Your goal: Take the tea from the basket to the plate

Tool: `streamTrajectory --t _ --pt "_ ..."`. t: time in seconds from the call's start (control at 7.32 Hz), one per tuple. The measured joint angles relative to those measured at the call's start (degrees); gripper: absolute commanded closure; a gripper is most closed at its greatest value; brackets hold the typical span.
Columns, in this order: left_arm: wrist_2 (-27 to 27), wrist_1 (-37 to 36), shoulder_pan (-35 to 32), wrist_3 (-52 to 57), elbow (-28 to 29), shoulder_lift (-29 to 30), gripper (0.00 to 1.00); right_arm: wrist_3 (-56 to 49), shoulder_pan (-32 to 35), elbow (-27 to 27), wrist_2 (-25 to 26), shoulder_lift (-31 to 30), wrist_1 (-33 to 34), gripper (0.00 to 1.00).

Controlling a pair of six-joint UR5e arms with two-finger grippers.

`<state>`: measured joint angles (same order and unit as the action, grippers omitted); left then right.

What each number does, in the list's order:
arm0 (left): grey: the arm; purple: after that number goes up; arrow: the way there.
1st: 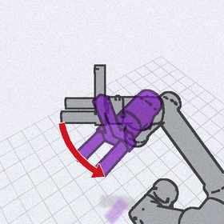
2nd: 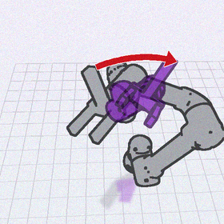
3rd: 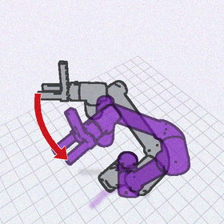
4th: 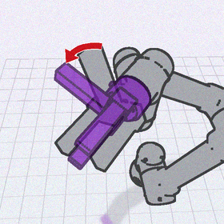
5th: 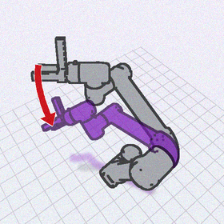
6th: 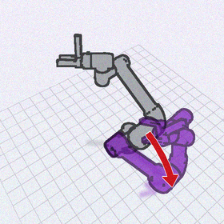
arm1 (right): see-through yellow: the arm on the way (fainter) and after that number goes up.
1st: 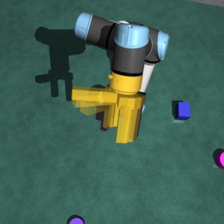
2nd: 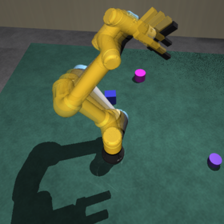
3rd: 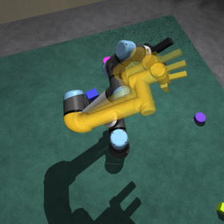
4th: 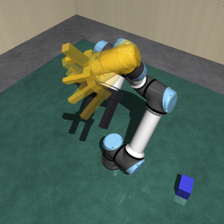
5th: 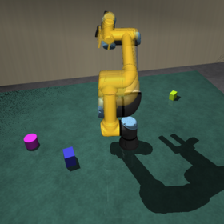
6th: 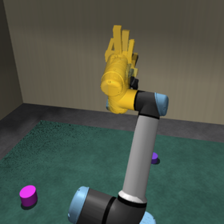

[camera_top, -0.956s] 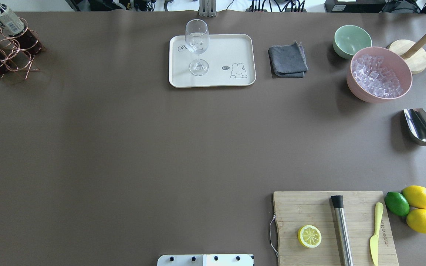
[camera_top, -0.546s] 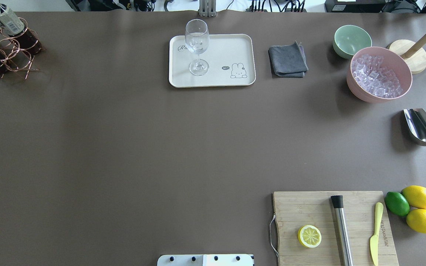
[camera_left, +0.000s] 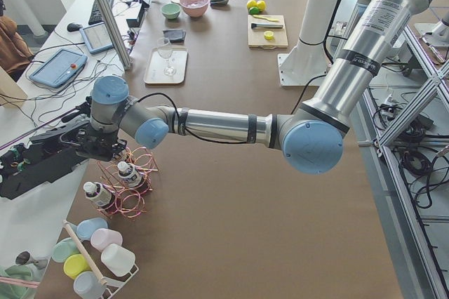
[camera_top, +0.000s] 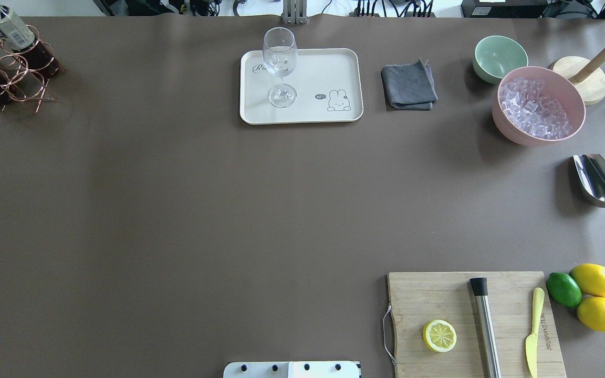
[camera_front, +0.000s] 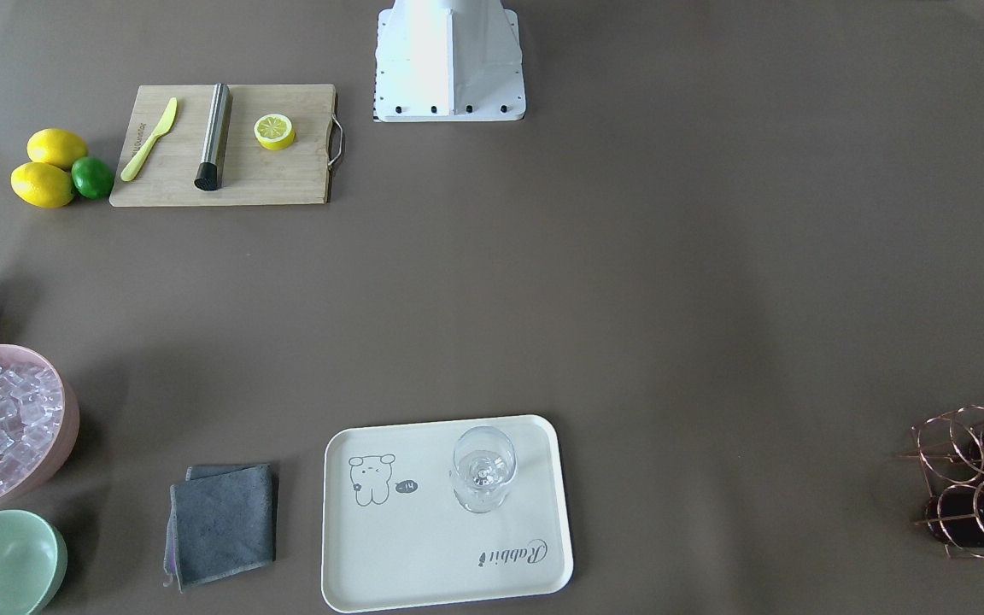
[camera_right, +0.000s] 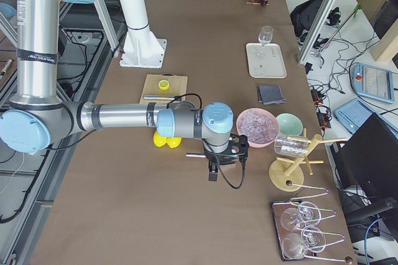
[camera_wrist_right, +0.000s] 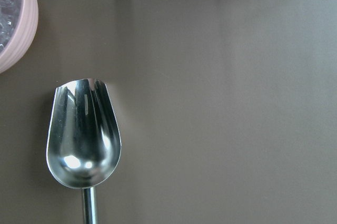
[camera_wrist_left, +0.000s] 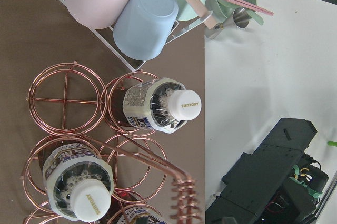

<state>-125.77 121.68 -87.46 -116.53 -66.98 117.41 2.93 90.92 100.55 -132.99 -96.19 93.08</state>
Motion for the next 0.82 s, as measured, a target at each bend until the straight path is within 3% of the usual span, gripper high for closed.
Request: streamTrajectory --t 0.55,0.82 --pt "-0.2 -1.2 -1.3 -0.3 -0.9 0.7 1.00 0.1 -0.6 4.4 -2.1 1.3 0.1 0.00" --pt "-1.8 -10.8 -2.8 -0.2 -8.1 1.6 1.00 0.1 -2.3 5.8 -6.8 4.1 0.0 0.00"
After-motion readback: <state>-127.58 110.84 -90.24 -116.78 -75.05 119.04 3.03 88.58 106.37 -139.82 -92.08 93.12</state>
